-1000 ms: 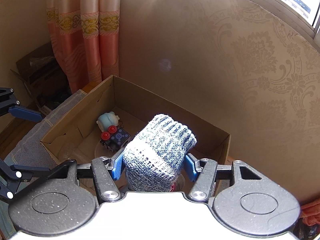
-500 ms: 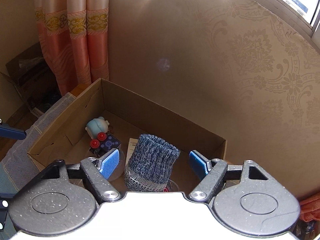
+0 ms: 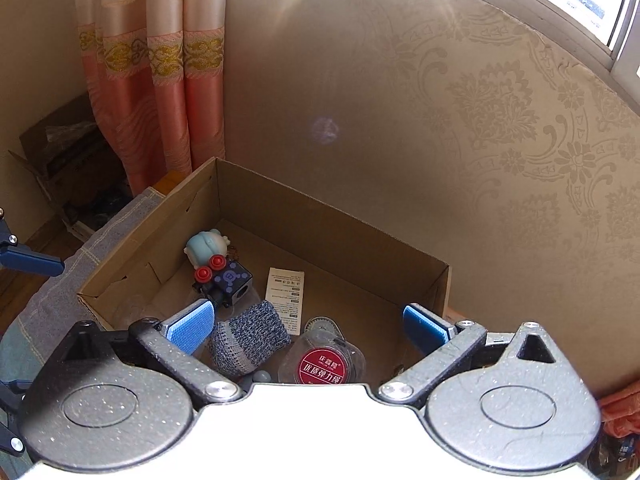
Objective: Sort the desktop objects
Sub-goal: 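Move both grippers back to the table toward the red sock and clear package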
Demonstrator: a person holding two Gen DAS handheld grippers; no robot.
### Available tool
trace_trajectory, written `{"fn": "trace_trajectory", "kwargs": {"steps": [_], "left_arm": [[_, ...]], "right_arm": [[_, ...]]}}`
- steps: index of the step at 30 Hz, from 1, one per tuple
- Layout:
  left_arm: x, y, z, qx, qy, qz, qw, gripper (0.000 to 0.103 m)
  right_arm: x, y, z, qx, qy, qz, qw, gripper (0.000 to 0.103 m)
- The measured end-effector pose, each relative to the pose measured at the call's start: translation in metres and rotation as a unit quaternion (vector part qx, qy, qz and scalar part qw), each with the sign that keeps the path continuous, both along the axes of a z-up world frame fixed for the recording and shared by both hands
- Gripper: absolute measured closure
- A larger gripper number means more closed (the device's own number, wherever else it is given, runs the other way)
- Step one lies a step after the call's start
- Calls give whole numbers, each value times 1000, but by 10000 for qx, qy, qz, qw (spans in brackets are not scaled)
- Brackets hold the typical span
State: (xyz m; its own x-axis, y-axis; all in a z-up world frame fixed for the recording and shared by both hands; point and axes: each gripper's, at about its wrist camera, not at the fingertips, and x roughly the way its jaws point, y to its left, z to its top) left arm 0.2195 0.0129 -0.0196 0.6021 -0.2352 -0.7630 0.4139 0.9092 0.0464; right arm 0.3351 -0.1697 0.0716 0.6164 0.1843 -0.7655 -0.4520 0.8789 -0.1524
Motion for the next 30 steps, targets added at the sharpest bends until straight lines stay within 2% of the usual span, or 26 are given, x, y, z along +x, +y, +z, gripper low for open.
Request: {"fn": "trace_trajectory", "kwargs": {"steps": [4,16,25,30], "left_arm": [[-9,-1,0,-49,7,3,10000,13],[-35,-11,-3,148,-95,-331,9993,13],[-52,-14,-17,146,-23,-552,9984,13],[-59,-18,-24,222,-37,-486,9986,13]], "right_arm": [[-13,-2,2,15,-15,44,10000,1],[-54,-13,6,95,-38,235,9997,1],[-82,-36,0,417,39,171,9990,1],[-99,-50,-7,526,81,68,9986,1]]}}
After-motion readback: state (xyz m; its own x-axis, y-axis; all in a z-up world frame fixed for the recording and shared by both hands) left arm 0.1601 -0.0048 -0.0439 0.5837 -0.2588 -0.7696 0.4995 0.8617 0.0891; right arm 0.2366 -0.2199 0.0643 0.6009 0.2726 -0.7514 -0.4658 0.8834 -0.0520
